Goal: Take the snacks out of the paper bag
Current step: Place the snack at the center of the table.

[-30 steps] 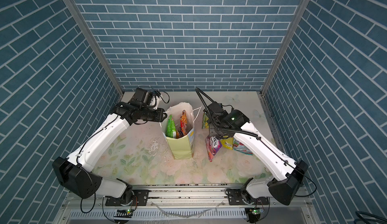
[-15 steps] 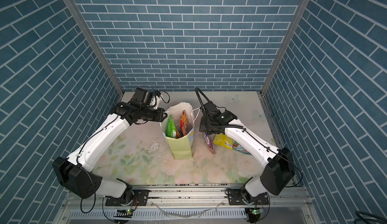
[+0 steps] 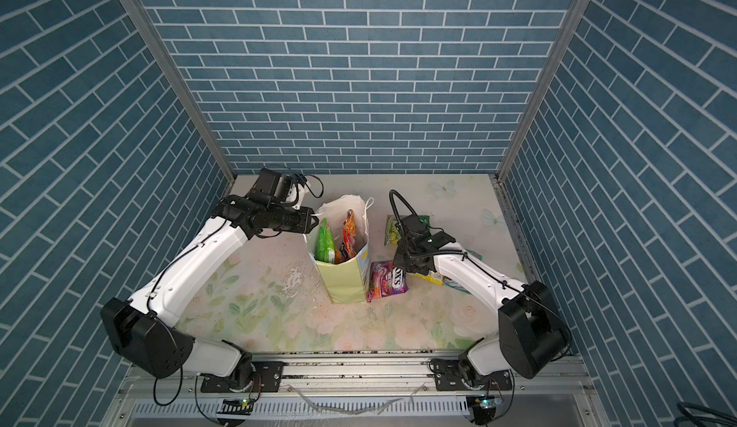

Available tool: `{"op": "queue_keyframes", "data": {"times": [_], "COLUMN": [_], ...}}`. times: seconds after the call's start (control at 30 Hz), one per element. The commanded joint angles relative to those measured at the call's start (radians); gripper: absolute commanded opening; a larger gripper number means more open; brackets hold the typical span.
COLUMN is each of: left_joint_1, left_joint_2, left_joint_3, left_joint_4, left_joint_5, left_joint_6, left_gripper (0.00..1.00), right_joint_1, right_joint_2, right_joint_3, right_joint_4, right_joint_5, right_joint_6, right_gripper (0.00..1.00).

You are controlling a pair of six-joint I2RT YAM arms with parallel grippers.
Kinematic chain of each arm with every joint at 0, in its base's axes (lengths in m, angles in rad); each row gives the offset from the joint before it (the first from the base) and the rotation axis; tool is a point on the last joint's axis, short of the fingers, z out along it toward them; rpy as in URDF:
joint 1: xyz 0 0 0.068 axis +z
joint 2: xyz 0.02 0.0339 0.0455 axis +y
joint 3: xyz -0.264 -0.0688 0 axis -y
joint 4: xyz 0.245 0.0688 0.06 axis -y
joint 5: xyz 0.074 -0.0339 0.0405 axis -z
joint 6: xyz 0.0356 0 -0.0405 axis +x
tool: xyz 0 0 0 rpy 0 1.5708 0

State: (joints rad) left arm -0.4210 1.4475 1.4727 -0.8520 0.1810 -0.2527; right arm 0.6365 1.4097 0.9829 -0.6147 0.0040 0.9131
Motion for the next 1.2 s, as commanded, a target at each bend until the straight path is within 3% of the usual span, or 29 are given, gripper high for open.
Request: {"op": "queue_keyframes", "data": {"times": [0.0,0.8,0.93,1.03,1.17], "left_joint_1": [0.008,0.007,0.007,0.007,0.006], "left_joint_2": [0.016,0.078,0.077,0.083,0.073], "left_joint_3": [-0.010,0.033,0.036,0.046,0.063], "left_joint_4": [-0.002,-0.017,-0.027,-0.046,-0.054], "left_joint_5": [0.006,0.012,-0.001,0.001,0.011], "left_joint_6": [0.013,0.006,0.013,0.006,-0.005], "left_gripper": [0.41,0.41,0.41,0.41,0.41], "right_joint_1": [-0.001,-0.039,-0.050,-0.066,-0.091], "right_joint_2": [-0.050,0.041,0.050,0.026,-0.006], "right_joint_3": [-0.029,0.038,0.067,0.098,0.197], "right_joint_4": [-0.003,-0.141,-0.211,-0.250,-0.336], "right_joint_5": [0.007,-0.011,-0.004,0.008,0.078], "right_joint_6": [0.067,-0.016,-0.046,-0.063,-0.114], "right_gripper": [0.00,0.00,0.24,0.32,0.34]}}
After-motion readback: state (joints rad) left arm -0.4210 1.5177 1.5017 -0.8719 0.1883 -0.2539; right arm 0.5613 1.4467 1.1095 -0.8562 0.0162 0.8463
